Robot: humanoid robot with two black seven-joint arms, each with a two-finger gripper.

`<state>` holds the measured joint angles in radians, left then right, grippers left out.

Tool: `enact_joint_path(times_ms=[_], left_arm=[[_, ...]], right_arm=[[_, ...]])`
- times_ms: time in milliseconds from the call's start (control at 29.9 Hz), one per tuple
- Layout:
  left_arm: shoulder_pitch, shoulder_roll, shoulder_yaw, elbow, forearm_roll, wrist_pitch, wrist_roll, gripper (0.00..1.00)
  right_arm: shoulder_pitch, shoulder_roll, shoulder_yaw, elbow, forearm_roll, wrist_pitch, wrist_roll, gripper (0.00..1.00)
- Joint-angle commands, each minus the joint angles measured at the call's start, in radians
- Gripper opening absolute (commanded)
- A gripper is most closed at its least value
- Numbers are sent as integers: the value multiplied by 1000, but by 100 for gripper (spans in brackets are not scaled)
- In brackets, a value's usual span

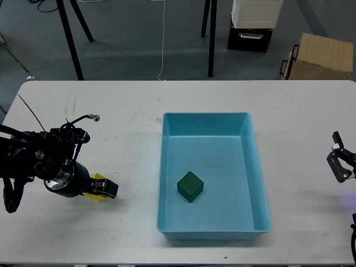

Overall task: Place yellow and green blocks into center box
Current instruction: 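Close the left gripper around the yellow cube, then lift the yellow cube with the left gripper and carry it over the tray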

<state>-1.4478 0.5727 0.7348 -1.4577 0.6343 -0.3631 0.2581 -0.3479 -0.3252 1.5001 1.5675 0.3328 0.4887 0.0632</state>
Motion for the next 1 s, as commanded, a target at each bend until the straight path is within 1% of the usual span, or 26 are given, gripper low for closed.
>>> enact_joint_path(times_ms=[0,33,134,268,401,468,502,535,568,736,836,903,970], left_arm=[[-2,-1,0,-1,4,1,0,63],[-2,-1,0,-1,4,1,0,60],[-2,-1,0,-1,7,6,0,48],[-2,-1,0,-3,7,26,1,42],[-3,1,8,-9,13,90,1,37],[-5,3,9,-12,18,102,0,34],[-8,6,9,-16,24,101,0,28],[-9,7,8,-19,30,98,-2,19],[-11,7,6,-24,36,95,-6,1],[-37,13,-3,-32,41,102,-7,0],[-126,35,-24,-44,41,96,-7,0],[-210,61,-58,-76,33,79,-13,0],[-300,64,-90,-96,22,43,-19,0]], right_arm=[[-6,0,2,0,0,0,1,100],[-8,0,2,0,0,0,1,100],[-10,0,2,0,-1,0,0,100],[-8,0,6,0,-1,0,0,100],[-10,0,6,0,0,0,1,100],[-10,0,8,0,0,0,1,100],[-10,0,8,0,0,0,1,100],[-11,0,9,0,0,0,1,100],[-11,0,12,0,0,0,1,100],[-14,0,25,0,0,0,1,100],[-16,0,29,5,0,0,1,100],[-22,0,35,6,0,0,3,100],[-29,-2,48,11,0,0,3,100]])
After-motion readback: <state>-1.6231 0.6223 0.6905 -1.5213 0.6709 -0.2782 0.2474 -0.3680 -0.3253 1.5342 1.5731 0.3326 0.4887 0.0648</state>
